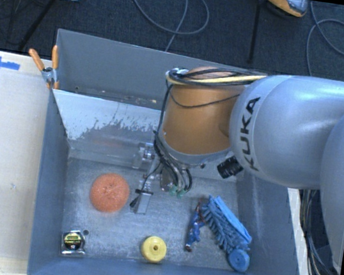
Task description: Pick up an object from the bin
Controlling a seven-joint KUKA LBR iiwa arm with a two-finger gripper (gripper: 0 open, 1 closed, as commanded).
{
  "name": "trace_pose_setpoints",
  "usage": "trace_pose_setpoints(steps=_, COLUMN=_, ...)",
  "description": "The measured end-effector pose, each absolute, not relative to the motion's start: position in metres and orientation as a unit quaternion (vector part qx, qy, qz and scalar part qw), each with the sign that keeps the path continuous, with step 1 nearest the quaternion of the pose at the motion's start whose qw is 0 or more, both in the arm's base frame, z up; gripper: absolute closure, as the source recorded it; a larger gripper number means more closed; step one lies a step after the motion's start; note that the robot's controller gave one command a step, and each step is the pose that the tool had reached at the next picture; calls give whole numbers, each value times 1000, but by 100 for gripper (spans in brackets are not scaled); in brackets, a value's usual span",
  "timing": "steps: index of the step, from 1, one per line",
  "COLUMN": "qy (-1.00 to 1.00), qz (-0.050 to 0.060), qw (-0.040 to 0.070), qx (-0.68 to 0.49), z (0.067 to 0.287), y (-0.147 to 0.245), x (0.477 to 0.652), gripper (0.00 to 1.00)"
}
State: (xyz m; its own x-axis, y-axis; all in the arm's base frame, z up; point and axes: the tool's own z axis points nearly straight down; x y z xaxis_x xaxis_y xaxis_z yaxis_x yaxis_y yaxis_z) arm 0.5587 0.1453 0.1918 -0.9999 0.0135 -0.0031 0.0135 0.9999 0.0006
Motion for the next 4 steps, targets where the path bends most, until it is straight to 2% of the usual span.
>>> trace_pose_setpoints(steps=1, qy=999, qz=-1, qw=-3, qx=-42, z=159, y=195, x=541, gripper=0)
trace_pose_setpoints(steps=2, qy=1000, qz=0, qw=1, qx=-12, z=138, y=185, x=565, gripper=0)
trace_pose_setpoints(steps=3, qy=997, qz=0, qw=1, qx=-75, z=76, y=179, x=571, gripper=0)
trace_pose_setpoints(steps=4, qy=998, qz=3, qw=4, qx=-58, z=70, y=174, x=585, gripper=100)
